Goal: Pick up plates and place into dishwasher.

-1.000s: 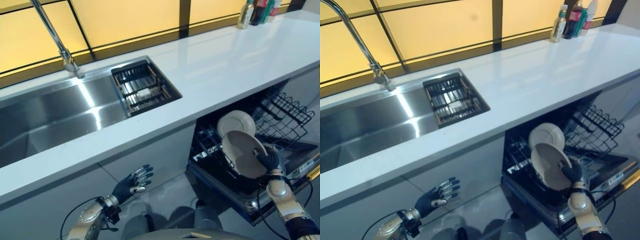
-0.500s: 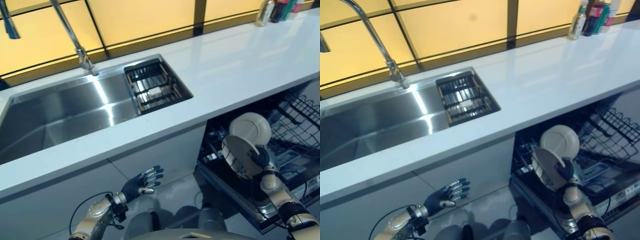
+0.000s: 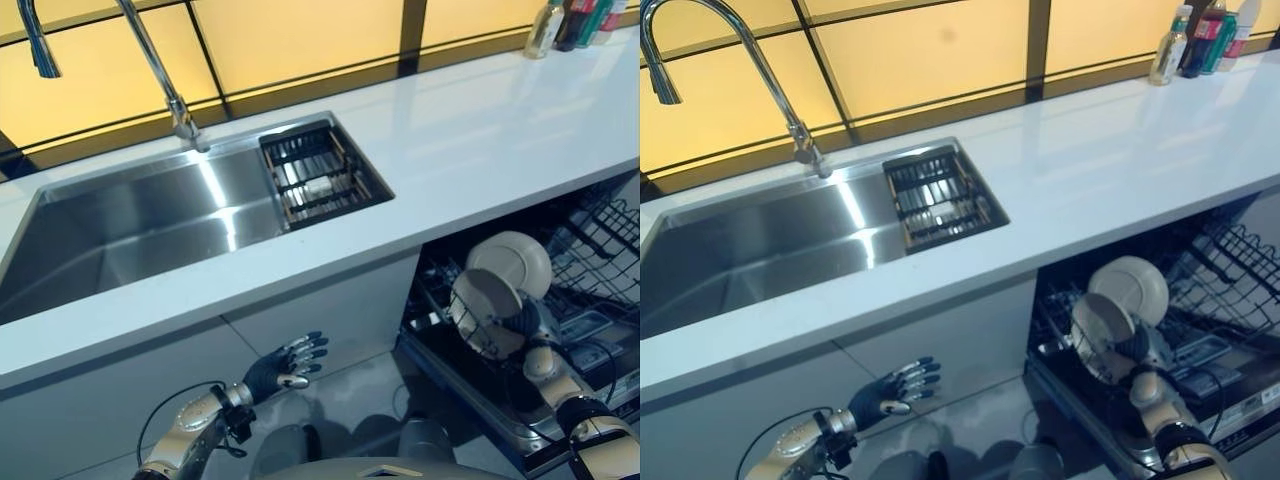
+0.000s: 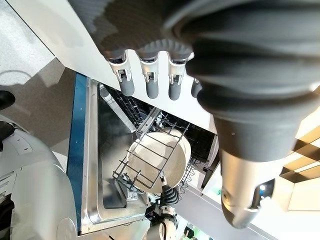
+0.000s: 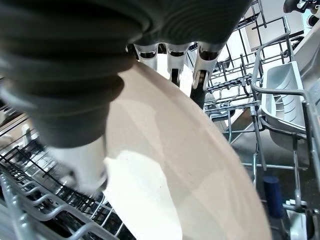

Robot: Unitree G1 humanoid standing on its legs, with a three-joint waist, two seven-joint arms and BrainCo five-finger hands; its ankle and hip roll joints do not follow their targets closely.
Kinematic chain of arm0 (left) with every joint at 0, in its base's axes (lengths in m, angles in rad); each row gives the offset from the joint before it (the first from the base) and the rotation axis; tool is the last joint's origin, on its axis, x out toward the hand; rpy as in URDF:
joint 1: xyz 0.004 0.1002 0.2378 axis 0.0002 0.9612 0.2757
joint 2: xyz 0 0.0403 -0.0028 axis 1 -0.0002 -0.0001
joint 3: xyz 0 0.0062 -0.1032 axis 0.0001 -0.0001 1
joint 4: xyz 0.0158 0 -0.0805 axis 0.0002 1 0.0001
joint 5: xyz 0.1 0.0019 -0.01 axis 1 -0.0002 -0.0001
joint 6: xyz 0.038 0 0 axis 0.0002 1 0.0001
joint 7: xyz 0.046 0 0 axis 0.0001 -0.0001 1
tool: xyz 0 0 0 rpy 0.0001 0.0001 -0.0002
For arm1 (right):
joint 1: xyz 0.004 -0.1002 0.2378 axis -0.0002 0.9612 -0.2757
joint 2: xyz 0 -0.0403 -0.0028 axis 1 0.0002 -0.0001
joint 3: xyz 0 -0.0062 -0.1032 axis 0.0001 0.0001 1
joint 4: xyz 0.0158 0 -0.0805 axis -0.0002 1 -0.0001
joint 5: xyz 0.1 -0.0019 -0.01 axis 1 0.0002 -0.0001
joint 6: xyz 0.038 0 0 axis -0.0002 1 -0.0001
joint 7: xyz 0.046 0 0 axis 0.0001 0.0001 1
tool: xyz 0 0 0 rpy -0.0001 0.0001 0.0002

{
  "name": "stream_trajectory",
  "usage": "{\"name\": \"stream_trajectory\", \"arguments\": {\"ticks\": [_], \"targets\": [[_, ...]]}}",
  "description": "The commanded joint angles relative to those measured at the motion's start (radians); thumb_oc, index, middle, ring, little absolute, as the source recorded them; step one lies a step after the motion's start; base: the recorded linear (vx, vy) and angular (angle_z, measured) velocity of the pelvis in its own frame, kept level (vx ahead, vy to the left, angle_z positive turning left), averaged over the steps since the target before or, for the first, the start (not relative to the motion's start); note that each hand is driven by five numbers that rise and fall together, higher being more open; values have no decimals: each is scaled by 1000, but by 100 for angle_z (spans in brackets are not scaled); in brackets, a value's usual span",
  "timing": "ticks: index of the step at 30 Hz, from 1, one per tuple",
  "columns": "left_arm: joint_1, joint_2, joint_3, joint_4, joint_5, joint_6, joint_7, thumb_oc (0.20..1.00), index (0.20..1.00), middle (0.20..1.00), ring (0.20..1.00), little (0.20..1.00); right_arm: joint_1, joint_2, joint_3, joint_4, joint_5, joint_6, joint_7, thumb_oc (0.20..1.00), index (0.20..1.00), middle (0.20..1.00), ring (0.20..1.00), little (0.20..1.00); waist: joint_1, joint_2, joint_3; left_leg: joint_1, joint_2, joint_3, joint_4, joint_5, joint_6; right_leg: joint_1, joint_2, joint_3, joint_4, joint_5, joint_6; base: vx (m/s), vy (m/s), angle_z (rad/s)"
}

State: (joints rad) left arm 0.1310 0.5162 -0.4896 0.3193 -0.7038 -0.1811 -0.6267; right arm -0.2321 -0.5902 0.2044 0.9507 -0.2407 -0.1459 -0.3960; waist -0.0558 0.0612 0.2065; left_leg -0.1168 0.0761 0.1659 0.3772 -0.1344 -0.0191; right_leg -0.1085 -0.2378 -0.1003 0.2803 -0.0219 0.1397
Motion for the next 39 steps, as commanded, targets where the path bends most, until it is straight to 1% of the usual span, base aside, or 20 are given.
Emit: {"name": "stream_trajectory", "arguments": {"ticks": [1, 9, 14, 18, 20, 21, 24, 25, 26, 27, 29, 30, 32, 35, 37, 39], "targets": [[-8, 23, 9, -103, -59, -31, 0, 1000, 1000, 1000, 1000, 1000, -19, -50, -47, -67, 51, -40, -46, 1000, 1000, 1000, 1000, 1000, 4, -1, 4, 56, 21, 24, -13, -75, 29, -30, -17, 4, -1, 58, 45, 0, 0, 0], [4, 19, 42, -101, -53, -27, 0, 1000, 1000, 1000, 1000, 1000, 43, -62, -127, -163, 106, -43, -54, 1000, 1000, 1000, 1000, 1000, -23, -13, -7, 80, 19, 43, -36, -81, 34, -32, -15, 15, -10, 75, 53, -9, -5, -3], [7, 14, 47, -93, -46, -31, -8, 1000, 1000, 1000, 1000, 1000, 53, -68, -157, -178, 129, -44, -61, 1000, 1000, 1000, 1000, 1000, -29, -17, -18, 101, 15, 48, -59, -78, 35, -22, -11, 18, -23, 77, 55, -12, -9, -5], [16, 4, 66, -91, -36, -33, -13, 1000, 1000, 1000, 1000, 1000, 80, -71, -203, -251, 235, -50, -59, 1000, 1000, 1000, 1000, 1000, -39, -23, -27, 119, 14, 50, -82, -76, 34, -12, -4, 21, -33, 75, 54, 0, 0, 0], [21, -7, 82, -83, -34, -36, -5, 1000, 1000, 1000, 1000, 1000, 114, -50, -246, -329, 327, -72, -65, 1000, 1000, 1000, 1000, 1000, -50, -28, -34, 132, 13, 52, -102, -73, 34, -7, 2, 24, -41, 75, 54, -3, 3, -2], [23, -18, 93, -78, -27, -33, 4, 1000, 1000, 1000, 1000, 1000, 135, -26, -274, -373, 369, -87, -65, 1000, 1000, 1000, 1000, 1000, -56, -30, -37, 140, 12, 53, -115, -71, 35, -4, 7, 27, -46, 74, 53, -4, 5, -3], [26, -50, 119, -37, 4, -34, 46, 1000, 1000, 1000, 1000, 1000, 182, 58, -356, -446, 508, -162, -49, 1000, 1000, 1000, 1000, 1000, -66, -39, -48, 156, 7, 52, -139, -69, 38, 1, 18, 33, -54, 72, 52, -2, -13, -12], [25, -60, 126, -15, 20, -36, 65, 1000, 1000, 1000, 1000, 1000, 187, 81, -377, -451, 577, -186, -47, 1000, 1000, 1000, 1000, 1000, -66, -43, -51, 160, 6, 50, -143, -71, 39, 1, 22, 34, -56, 69, 51, 9, -33, -15], [24, -68, 131, 9, 37, -39, 87, 1000, 1000, 1000, 1000, 1000, 191, 104, -394, -454, 656, -199, -37, 1000, 1000, 1000, 1000, 1000, -66, -46, -54, 163, 5, 46, -145, -72, 39, 1, 26, 35, -56, 67, 51, 15, -51, -11], [22, -76, 136, 36, 60, -41, 107, 1000, 1000, 1000, 1000, 1000, 192, 132, -411, -449, 691, -204, -34, 1000, 1000, 1000, 1000, 1000, -63, -51, -56, 163, 3, 41, -143, -75, 39, 1, 29, 36, -57, 67, 50, 20, -61, -7], [19, -80, 138, 57, 103, -42, 131, 1000, 1000, 1000, 1000, 1000, 188, 159, -416, -441, 654, -201, -58, 1000, 1000, 1000, 1000, 1000, -55, -57, -57, 161, 2, 32, -138, -79, 39, 6, 32, 34, -63, 60, 49, 24, -71, -4], [28, -77, 129, 65, 127, -45, 146, 1000, 1000, 1000, 1000, 1000, 184, 167, -394, -445, 643, -179, -99, 1000, 1000, 1000, 1000, 1000, -44, -61, -55, 157, 4, 23, -134, -76, 39, 10, 37, 31, -65, 51, 46, 30, -69, -1], [39, -72, 132, 68, 144, -39, 147, 1000, 1000, 1000, 1000, 1000, 177, 174, -384, -437, 658, -160, -120, 1000, 1000, 1000, 1000, 1000, -32, -65, -51, 151, 7, 17, -127, -75, 39, 15, 44, 28, -71, 38, 42, 37, -70, 4], [55, -62, 130, 73, 164, -32, 149, 1000, 1000, 1000, 1000, 1000, 160, 183, -375, -393, 710, -162, -122, 1000, 1000, 1000, 1000, 1000, -18, -69, -41, 140, 11, 8, -111, -77, 39, 8, 50, 26, -64, 34, 41, 55, -61, 4], [64, -51, 131, 77, 164, -21, 143, 1000, 1000, 1000, 1000, 1000, 141, 189, -369, -344, 740, -172, -140, 1000, 1000, 1000, 1000, 1000, -3, -69, -29, 127, 16, 0, -95, -76, 38, 4, 52, 23, -56, 32, 39, 42, -77, 9], [69, -37, 130, 80, 165, -18, 133, 1000, 1000, 1000, 1000, 1000, 119, 190, -367, -296, 762, -187, -184, 1000, 1000, 1000, 1000, 1000, 14, -67, -15, 110, 20, -7, -81, -73, 37, 1, 53, 17, -49, 33, 38, 9, -72, 14]]}}
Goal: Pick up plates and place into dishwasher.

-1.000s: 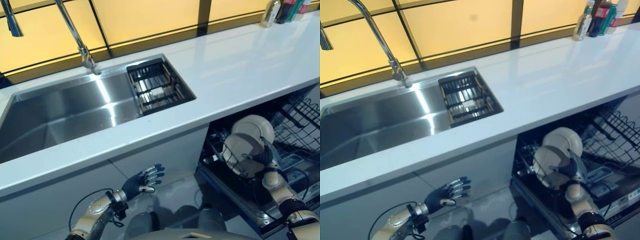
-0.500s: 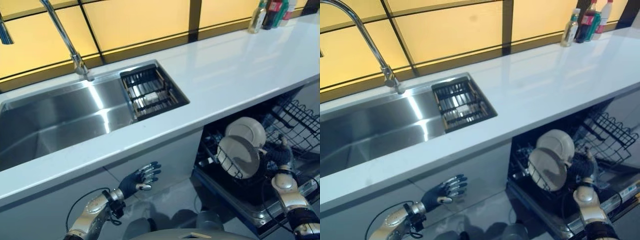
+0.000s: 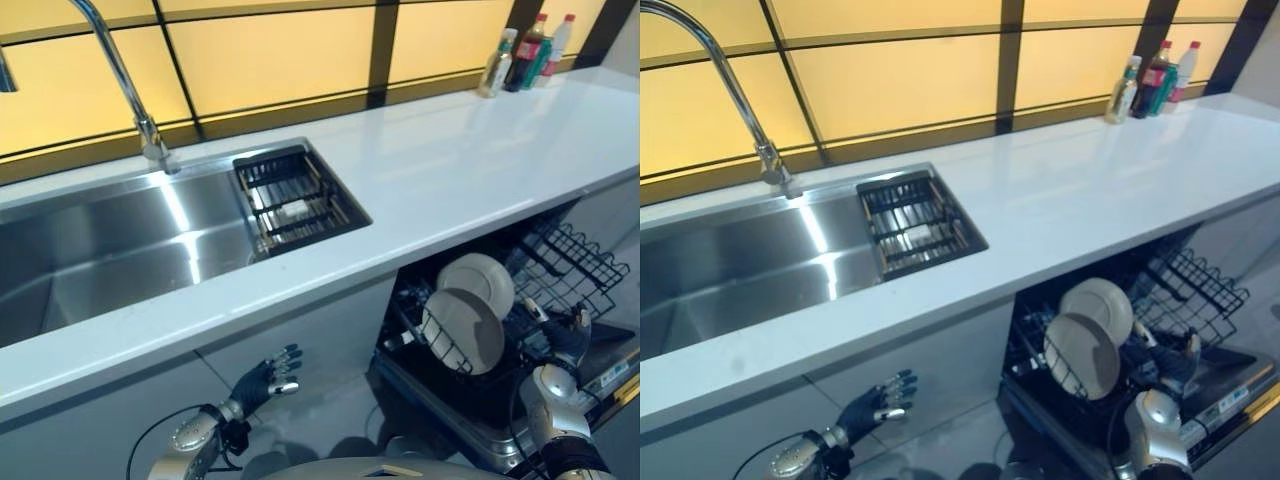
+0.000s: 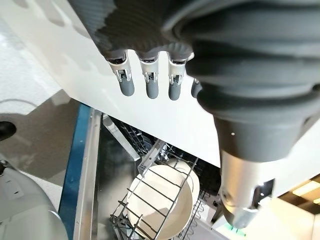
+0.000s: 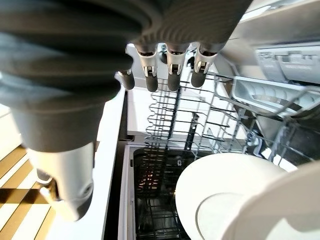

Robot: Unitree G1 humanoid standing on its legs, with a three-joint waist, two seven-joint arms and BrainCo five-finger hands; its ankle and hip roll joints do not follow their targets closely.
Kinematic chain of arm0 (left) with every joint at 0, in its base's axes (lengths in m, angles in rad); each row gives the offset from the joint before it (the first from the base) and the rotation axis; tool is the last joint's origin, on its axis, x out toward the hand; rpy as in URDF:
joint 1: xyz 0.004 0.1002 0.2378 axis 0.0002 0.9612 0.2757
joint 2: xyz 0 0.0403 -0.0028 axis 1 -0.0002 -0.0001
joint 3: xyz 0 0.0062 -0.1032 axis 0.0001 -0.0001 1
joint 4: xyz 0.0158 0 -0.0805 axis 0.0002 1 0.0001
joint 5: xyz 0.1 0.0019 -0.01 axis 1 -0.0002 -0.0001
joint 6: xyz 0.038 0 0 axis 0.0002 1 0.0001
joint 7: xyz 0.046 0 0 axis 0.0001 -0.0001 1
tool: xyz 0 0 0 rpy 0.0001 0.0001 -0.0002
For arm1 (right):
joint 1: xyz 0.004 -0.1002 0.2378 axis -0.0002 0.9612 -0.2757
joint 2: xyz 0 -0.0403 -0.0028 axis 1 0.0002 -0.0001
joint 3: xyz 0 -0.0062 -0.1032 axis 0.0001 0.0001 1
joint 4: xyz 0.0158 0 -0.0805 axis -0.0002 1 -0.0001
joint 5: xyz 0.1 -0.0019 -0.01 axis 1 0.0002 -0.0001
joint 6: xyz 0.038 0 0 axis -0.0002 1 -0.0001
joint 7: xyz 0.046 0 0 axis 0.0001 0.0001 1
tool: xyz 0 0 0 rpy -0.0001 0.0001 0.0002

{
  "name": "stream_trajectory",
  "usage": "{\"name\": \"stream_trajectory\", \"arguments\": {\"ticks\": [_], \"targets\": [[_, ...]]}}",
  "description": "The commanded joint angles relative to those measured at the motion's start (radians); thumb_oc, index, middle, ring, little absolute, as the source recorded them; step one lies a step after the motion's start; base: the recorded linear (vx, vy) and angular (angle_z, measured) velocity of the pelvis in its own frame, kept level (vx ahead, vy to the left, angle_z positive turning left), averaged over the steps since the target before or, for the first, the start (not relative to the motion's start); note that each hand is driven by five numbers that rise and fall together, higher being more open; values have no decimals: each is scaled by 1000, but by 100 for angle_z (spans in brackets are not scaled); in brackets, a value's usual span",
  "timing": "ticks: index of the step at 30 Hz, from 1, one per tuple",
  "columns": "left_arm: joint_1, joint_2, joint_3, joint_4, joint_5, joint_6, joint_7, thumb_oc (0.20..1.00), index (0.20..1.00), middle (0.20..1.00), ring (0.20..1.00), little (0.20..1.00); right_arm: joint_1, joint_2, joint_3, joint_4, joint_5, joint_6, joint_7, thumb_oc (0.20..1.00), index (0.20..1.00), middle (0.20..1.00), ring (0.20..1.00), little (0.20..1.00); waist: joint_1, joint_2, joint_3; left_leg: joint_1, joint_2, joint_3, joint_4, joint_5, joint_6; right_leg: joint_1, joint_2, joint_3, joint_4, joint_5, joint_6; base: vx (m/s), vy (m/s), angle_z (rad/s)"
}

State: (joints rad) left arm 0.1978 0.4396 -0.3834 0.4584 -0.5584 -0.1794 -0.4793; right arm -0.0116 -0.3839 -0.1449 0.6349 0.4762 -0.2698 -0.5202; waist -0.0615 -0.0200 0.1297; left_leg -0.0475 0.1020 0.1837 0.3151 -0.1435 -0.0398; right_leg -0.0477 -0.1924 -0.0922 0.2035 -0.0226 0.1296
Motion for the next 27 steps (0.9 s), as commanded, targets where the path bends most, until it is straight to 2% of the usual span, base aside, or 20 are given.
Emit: {"name": "stream_trajectory", "arguments": {"ticks": [1, 5, 9, 15, 23, 27], "targets": [[0, 45, 21, -58, 18, -21, -19, 1000, 1000, 1000, 1000, 1000, -114, -17, -20, 41, 58, -69, -78, 1000, 1000, 1000, 1000, 1000, 24, 17, 67, 32, -4, -28, -12, -63, 57, -64, 8, 7, 32, 33, 47, -8, -61, 17], [-14, 73, -9, -72, -10, -19, -25, 1000, 1000, 1000, 1000, 1000, -185, -31, -64, 161, 89, -97, -192, 1000, 1000, 1000, 1000, 1000, 53, 36, 96, -16, 9, -47, 23, -52, 50, -76, 13, 2, 47, 32, 39, -20, -57, 18], [-22, 90, -50, -99, -25, -12, -9, 1000, 1000, 1000, 1000, 1000, -241, -51, -98, 256, 96, -107, -237, 1000, 1000, 1000, 1000, 1000, 76, 56, 111, -43, 18, -68, 38, -39, 37, -70, 19, -5, 47, 28, 31, 12, -44, 19], [-10, 95, -87, -113, -35, -20, 9, 1000, 1000, 1000, 1000, 1000, -262, -81, -120, 314, 70, -136, -329, 1000, 1000, 1000, 1000, 1000, 82, 78, 113, -61, 33, -80, 50, -24, 17, -64, 21, -15, 57, 14, 17, 37, -1, 7], [16, 92, -125, -120, -59, -23, 28, 1000, 1000, 1000, 1000, 1000, -250, -139, -201, 355, 115, -185, -364, 1000, 1000, 1000, 1000, 1000, 63, 103, 103, -66, 47, -83, 62, -20, -5, -65, 18, -12, 77, -5, 7, 54, 21, 0], [40, 88, -139, -137, -76, -15, 38, 1000, 1000, 1000, 1000, 1000, -238, -189, -240, 350, 143, -186, -307, 1000, 1000, 1000, 1000, 1000, 50, 123, 91, -57, 51, -83, 60, -21, -16, -54, 16, -13, 79, -18, 4, 64, 40, -2]]}}
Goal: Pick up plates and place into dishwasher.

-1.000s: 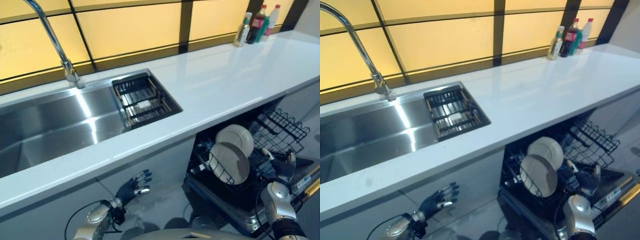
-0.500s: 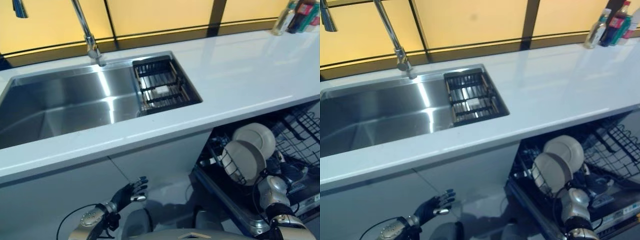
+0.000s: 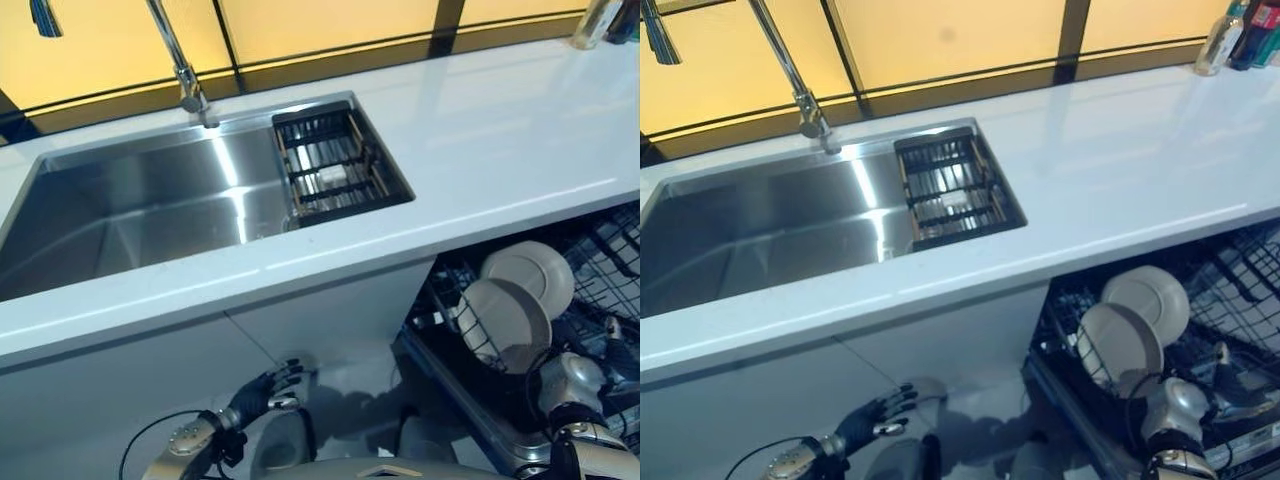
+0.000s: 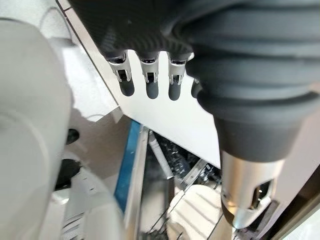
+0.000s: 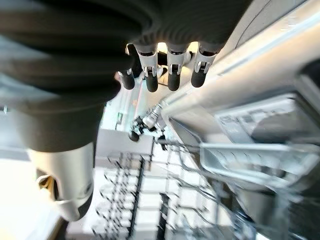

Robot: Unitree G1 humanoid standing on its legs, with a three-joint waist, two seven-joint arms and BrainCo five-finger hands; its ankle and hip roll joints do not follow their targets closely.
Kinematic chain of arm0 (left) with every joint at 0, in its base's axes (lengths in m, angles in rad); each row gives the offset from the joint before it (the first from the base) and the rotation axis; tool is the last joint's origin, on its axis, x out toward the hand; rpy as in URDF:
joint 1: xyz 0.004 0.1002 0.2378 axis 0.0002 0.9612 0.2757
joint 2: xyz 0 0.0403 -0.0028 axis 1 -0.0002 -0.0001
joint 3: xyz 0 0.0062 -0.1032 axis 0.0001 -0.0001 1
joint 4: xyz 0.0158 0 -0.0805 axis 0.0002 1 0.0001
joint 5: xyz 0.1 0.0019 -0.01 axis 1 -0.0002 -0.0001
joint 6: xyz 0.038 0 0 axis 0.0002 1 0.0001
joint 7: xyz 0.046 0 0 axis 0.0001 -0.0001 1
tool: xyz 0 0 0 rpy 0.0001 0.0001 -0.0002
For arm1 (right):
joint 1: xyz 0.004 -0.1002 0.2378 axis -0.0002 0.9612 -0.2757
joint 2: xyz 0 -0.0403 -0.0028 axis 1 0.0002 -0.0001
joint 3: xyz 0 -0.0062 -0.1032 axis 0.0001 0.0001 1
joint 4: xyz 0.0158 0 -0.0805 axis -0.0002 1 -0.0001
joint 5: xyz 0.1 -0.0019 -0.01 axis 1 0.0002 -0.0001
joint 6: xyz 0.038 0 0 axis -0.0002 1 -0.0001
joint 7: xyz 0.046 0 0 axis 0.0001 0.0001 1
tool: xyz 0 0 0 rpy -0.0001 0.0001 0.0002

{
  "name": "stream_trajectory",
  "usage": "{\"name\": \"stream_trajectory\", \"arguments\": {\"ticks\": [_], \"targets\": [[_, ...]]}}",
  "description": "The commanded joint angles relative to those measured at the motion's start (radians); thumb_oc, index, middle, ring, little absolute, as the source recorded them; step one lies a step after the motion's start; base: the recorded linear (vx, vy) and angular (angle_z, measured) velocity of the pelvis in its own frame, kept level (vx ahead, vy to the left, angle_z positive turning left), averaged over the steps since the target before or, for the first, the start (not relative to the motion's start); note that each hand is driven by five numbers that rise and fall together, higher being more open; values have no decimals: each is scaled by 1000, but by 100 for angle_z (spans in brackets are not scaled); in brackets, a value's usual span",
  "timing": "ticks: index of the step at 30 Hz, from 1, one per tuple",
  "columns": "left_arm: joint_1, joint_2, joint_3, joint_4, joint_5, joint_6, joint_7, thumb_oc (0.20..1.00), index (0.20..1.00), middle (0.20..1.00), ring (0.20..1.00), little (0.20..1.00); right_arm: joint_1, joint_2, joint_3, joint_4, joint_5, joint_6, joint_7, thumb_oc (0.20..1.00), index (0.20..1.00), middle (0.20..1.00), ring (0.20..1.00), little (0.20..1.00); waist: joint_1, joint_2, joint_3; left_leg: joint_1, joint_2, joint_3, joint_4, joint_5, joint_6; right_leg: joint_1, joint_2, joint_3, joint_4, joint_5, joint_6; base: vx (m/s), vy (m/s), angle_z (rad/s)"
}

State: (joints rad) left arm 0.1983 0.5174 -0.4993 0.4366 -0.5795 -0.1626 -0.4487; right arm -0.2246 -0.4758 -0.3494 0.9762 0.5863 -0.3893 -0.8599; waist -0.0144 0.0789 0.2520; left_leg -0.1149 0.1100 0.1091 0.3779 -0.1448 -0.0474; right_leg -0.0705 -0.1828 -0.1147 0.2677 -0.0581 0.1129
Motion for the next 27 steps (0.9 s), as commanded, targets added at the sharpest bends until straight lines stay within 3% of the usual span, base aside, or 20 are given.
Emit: {"name": "stream_trajectory", "arguments": {"ticks": [1, 5, 7, 9, 14, 15, 17, 18, 27], "targets": [[42, 9, -25, -117, -56, -30, 6, 1000, 1000, 1000, 1000, 1000, -21, -103, -40, 11, 55, -63, 54, 1000, 1000, 1000, 1000, 1000, 2, 26, -33, 13, 43, -8, -5, -20, -9, -29, 6, 9, 14, 17, 21, 81, 47, -1], [60, 7, -29, -127, -52, -28, 1, 1000, 1000, 1000, 1000, 1000, 6, -123, -64, 66, 279, 22, 409, 1000, 1000, 1000, 1000, 1000, -7, 36, -45, 20, 38, -4, -4, -22, -14, -24, -4, 9, 11, 14, 24, 49, 20, -2], [59, 8, -32, -124, -54, -35, -2, 1000, 1000, 1000, 1000, 1000, 10, -129, -49, 95, 357, 45, 516, 1000, 1000, 1000, 1000, 1000, -10, 39, -42, 17, 38, -1, 2, -21, -14, -27, -6, 12, 15, 13, 23, 10, 4, -4], [58, 11, -32, -119, -60, -44, -7, 1000, 1000, 1000, 1000, 1000, 15, -130, -39, 117, 414, 62, 599, 1000, 1000, 1000, 1000, 1000, -14, 44, -43, 14, 38, 1, 6, -20, -15, -28, -7, 14, 17, 13, 23, 0, 0, 0], [65, 9, -35, -126, -71, -36, -4, 1000, 1000, 1000, 1000, 1000, 22, -130, -26, 148, 389, 67, 660, 1000, 1000, 1000, 1000, 1000, -19, 52, -46, 24, 41, 9, 16, -26, -18, -20, -9, 21, 20, 8, 24, 45, 3, -6], [69, 11, -37, -129, -71, -36, -5, 1000, 1000, 1000, 1000, 1000, 22, -132, -24, 149, 388, 71, 659, 909, 909, 909, 909, 909, -20, 55, -46, 26, 43, 10, 17, -27, -18, -18, -10, 22, 21, 7, 24, 53, 4, -10], [70, 9, -42, -126, -75, -41, -6, 1000, 1000, 1000, 1000, 1000, 21, -137, -29, 161, 388, 71, 656, 244, 244, 244, 244, 244, -22, 59, -46, 27, 45, 13, 19, -26, -21, -17, -11, 23, 24, 5, 26, 36, 10, -7], [71, 9, -42, -126, -77, -42, -6, 1000, 1000, 1000, 1000, 1000, 22, -139, -32, 166, 385, 67, 653, 200, 200, 200, 200, 200, -22, 61, -45, 27, 46, 13, 20, -25, -22, -16, -12, 23, 25, 5, 27, 0, 0, 0], [95, 15, -60, -127, -72, -43, -3, 1000, 1000, 1000, 1000, 1000, 31, -162, -49, 209, 363, 96, 640, 200, 200, 200, 200, 200, -16, 67, -47, 28, 54, 13, 34, -27, -33, 3, -16, 23, 20, 2, 33, 29, -18, 0]]}}
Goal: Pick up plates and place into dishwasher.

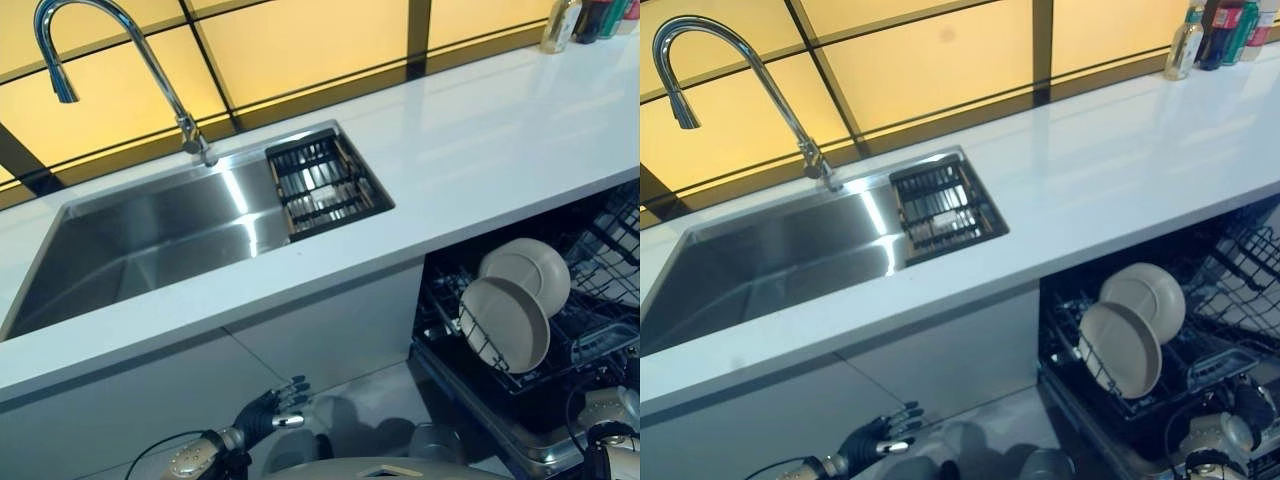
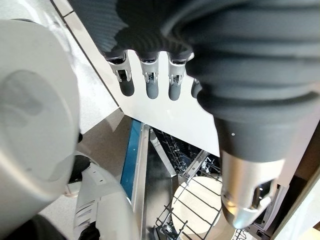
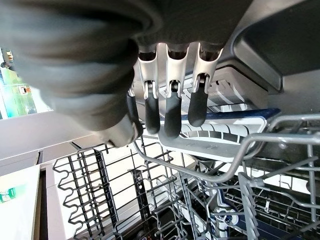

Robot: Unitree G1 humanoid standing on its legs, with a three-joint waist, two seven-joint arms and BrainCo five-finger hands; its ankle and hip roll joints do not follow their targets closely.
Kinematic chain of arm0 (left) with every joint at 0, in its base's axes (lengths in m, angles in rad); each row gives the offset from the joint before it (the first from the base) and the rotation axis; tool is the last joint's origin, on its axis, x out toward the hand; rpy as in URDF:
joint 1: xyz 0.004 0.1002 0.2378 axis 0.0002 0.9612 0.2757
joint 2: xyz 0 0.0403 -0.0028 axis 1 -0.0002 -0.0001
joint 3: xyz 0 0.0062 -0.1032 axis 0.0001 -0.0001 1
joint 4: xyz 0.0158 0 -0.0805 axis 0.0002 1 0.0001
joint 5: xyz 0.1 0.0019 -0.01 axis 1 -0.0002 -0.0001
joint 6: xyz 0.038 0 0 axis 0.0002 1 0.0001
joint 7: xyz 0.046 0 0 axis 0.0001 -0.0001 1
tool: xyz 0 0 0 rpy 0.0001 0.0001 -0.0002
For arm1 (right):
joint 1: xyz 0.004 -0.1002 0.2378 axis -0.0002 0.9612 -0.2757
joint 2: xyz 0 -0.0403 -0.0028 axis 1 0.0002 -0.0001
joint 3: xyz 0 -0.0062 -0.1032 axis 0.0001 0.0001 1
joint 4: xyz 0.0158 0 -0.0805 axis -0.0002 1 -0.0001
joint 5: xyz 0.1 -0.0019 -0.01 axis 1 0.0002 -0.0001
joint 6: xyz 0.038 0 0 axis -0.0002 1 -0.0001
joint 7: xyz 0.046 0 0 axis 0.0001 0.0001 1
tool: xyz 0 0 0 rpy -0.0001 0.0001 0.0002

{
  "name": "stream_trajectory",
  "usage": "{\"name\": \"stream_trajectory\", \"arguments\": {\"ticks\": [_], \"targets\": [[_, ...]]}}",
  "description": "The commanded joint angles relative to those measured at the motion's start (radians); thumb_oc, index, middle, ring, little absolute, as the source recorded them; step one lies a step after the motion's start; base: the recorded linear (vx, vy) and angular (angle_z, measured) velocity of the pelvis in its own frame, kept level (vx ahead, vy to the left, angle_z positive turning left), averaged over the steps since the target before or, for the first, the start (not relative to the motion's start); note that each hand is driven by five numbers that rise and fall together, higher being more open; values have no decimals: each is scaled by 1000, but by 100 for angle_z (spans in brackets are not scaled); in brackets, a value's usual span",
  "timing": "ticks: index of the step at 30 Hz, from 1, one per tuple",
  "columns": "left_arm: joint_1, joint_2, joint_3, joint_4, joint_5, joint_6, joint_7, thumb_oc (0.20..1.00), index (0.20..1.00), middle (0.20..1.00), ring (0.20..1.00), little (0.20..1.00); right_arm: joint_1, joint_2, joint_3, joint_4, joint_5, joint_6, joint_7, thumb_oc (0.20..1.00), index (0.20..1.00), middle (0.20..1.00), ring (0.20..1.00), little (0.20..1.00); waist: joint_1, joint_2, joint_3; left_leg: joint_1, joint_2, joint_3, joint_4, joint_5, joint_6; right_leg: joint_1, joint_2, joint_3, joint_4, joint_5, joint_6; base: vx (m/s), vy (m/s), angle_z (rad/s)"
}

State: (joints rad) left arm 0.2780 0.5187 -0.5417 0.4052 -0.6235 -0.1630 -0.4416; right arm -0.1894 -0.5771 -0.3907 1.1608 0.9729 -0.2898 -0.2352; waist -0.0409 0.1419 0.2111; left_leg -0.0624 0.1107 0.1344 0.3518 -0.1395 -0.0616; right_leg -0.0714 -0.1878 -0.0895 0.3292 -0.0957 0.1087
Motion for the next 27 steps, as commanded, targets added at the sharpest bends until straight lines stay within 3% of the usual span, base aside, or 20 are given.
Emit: {"name": "stream_trajectory", "arguments": {"ticks": [1, 6, 12, 16, 27], "targets": [[15, 16, -21, -98, -28, -40, -8, 1000, 1000, 1000, 1000, 1000, -4, -62, -7, 31, -11, 3, 24, 200, 200, 200, 200, 200, 12, 4, -5, -25, 53, -13, 63, -32, -19, 7, -11, -3, -41, 40, 38, 44, -42, 1], [15, 28, -41, -111, -28, -27, -2, 1000, 1000, 1000, 1000, 1000, -7, -68, -15, 66, 24, 13, 32, 200, 200, 200, 200, 200, 19, 14, -1, -38, 52, -21, 91, -34, -24, 14, -16, 0, -32, 40, 38, 52, -37, 2], [21, 49, -52, -159, -31, 7, 0, 1000, 1000, 1000, 1000, 1000, -13, -97, -17, 96, 36, 94, 88, 200, 200, 200, 200, 200, 31, 39, 10, -60, 46, -35, 122, -27, -31, 27, -24, -2, -17, 38, 35, 69, 5, 2], [19, 58, -52, -186, -51, 6, -2, 1000, 1000, 1000, 1000, 1000, -12, -93, -7, 104, 81, 114, 128, 200, 200, 200, 200, 200, 38, 49, 18, -72, 47, -46, 115, -9, -39, 32, -25, -8, -16, 35, 33, 35, 26, 3], [48, 78, -51, -209, -67, -10, -14, 1000, 1000, 1000, 1000, 1000, -2, -61, -9, 113, 189, 126, 163, 200, 200, 200, 200, 200, 77, 42, 18, -68, 64, -84, 64, 40, -64, 69, -20, -46, -21, 21, 32, 66, 31, 10]]}}
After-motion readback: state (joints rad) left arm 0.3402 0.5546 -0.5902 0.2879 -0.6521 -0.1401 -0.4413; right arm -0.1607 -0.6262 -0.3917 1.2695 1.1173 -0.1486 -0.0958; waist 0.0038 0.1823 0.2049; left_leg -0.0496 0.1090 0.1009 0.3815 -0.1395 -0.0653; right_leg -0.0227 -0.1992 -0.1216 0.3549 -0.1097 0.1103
